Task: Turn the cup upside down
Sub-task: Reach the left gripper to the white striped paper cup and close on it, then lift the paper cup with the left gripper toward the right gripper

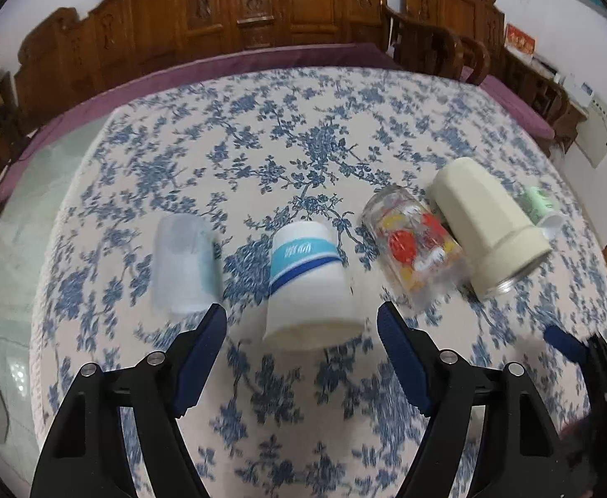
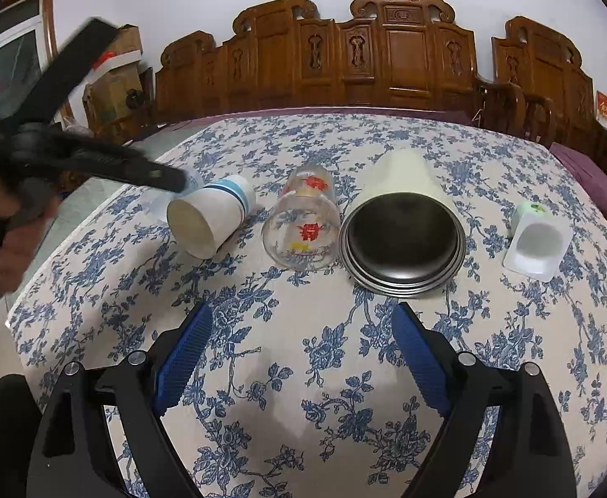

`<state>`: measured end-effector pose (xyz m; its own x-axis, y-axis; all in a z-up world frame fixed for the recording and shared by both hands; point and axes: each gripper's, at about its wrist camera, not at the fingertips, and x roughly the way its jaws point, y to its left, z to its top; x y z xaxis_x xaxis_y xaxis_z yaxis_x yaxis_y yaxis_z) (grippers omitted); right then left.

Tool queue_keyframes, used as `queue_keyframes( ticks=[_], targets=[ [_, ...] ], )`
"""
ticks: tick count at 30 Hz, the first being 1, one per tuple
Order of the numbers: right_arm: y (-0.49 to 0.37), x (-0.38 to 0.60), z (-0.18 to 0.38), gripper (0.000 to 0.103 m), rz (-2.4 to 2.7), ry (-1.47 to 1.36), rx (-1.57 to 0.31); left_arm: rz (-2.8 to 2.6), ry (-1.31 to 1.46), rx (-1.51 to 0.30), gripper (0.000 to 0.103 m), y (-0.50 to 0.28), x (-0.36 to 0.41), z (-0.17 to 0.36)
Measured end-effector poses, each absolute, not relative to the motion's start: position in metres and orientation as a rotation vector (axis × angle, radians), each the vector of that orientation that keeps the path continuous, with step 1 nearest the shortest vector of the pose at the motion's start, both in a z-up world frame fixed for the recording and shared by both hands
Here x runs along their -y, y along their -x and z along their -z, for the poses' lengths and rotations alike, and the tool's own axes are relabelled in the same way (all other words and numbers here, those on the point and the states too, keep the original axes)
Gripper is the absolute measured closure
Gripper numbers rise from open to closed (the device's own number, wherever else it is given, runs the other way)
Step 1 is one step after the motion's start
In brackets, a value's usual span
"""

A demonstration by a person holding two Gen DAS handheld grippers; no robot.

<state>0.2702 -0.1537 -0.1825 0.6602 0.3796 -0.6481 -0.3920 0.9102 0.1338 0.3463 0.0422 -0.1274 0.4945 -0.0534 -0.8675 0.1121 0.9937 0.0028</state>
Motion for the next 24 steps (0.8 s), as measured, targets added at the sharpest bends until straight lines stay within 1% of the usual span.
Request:
queue_keyframes(
  ticks=[1, 5, 6, 9, 11, 22, 24],
  targets=[
    [-0.270, 0.155, 0.182, 0.013, -0.441, 0.012, -0.729, 0.100, -0.058, -1.066, 0.035, -0.354, -0.040, 0.132],
    [-0.267, 0.159, 0.183, 0.013, -0.463, -0.012, -0.735, 0.100, -0.042, -1.139, 0.038, -0.384, -0.035, 0.150],
    [-0.266, 0.160, 0.184, 0.013, -0.467, -0.015, -0.738, 0.099, -0.047, -1.153, 0.041, -0.388, -0.033, 0.153],
    [-0.266, 0.160, 0.188, 0.013, -0.474, -0.011, -0.748, 0.095, -0.058, -1.200, 0.041, -0.400, -0.029, 0.164],
    [-0.266, 0.160, 0.190, 0.013, -0.475, -0.004, -0.752, 0.077, -0.078, -1.219, 0.049, -0.405, -0.026, 0.169],
    [-0.270, 0.170, 0.192, 0.013, -0.459, -0.018, -0.753, 0.034, -0.152, -1.266, 0.047, -0.413, -0.019, 0.181],
    [-0.269, 0.170, 0.191, 0.013, -0.458, -0.014, -0.751, 0.039, -0.146, -1.266, 0.048, -0.409, -0.020, 0.180]
  ],
)
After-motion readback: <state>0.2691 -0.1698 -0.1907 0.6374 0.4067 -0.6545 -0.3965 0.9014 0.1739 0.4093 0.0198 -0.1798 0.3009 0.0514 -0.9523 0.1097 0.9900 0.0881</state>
